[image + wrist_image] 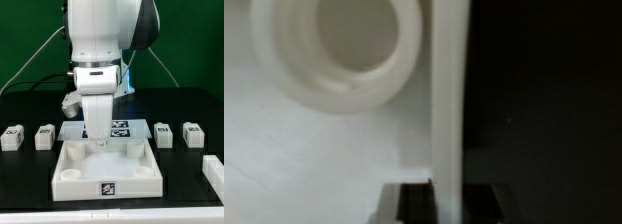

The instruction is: Assemble one leg

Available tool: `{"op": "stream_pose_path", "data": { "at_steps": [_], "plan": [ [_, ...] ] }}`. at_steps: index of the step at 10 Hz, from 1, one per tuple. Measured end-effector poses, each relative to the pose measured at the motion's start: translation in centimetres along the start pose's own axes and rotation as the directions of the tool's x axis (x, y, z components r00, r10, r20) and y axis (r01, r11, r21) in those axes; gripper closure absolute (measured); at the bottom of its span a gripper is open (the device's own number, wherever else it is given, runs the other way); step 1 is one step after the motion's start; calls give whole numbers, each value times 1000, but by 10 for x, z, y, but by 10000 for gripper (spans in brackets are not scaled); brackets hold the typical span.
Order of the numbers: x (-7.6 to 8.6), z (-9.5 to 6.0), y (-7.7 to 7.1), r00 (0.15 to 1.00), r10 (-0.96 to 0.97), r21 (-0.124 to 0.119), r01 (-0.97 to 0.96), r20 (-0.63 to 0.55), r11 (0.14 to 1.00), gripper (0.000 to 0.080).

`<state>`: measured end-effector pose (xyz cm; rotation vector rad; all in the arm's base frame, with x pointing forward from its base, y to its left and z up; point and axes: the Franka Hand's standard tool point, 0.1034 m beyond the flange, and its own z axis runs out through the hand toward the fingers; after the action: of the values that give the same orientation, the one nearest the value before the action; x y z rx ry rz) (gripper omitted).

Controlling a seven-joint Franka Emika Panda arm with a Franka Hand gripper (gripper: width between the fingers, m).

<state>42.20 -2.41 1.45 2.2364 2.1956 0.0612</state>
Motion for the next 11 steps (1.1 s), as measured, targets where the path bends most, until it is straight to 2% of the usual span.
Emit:
{"op": "stream_pose_path", "data": {
  "at_steps": [9, 10, 11],
  "plan": [
    [1, 0, 1, 1000, 6, 1, -6, 0, 1000, 742],
    [10, -1, 11, 1000, 10, 1, -10, -3, 1000, 742],
    [19, -1, 23, 1000, 2, -11, -2, -8, 1000, 742]
  ]
}}
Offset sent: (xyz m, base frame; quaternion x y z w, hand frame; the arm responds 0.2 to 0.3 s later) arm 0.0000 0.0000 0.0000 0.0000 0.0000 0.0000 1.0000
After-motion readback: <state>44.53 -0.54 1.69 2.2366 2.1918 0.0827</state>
